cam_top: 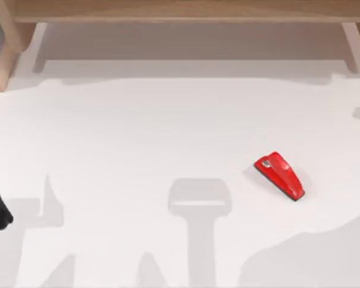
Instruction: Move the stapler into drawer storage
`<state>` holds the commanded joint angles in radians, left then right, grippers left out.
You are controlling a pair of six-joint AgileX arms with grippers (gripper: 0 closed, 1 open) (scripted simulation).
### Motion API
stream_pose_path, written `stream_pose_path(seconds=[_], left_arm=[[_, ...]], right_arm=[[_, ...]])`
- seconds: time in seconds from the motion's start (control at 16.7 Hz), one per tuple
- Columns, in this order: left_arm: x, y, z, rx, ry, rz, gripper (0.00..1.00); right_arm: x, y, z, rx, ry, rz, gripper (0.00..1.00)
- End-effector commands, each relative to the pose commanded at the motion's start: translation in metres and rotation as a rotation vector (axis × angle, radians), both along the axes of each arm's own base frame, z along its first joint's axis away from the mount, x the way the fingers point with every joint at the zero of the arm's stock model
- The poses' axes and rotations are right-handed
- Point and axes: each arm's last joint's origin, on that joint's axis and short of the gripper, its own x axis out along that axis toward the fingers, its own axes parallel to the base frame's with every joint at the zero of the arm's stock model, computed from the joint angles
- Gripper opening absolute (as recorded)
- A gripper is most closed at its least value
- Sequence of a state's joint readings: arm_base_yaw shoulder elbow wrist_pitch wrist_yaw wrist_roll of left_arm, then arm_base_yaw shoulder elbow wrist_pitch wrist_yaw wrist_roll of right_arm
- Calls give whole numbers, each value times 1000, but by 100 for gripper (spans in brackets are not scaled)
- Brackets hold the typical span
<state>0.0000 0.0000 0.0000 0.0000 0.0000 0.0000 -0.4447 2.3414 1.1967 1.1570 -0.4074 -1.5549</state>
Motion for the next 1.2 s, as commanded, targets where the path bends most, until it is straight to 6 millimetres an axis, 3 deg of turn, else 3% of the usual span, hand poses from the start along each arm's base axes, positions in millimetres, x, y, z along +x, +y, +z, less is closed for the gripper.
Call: stream_pose_path(seconds=[0.42, 0.84, 1.2], left_arm=[[0, 0, 0, 0, 0, 0, 100], [0, 0, 0, 0, 0, 0, 100], [0, 0, 0, 0, 0, 0, 100]], right_arm=[[-54, 3, -7, 11, 23, -7, 0], [-62, 2, -2, 2, 5, 2, 0], [-102, 3, -7, 11, 21, -5, 0]])
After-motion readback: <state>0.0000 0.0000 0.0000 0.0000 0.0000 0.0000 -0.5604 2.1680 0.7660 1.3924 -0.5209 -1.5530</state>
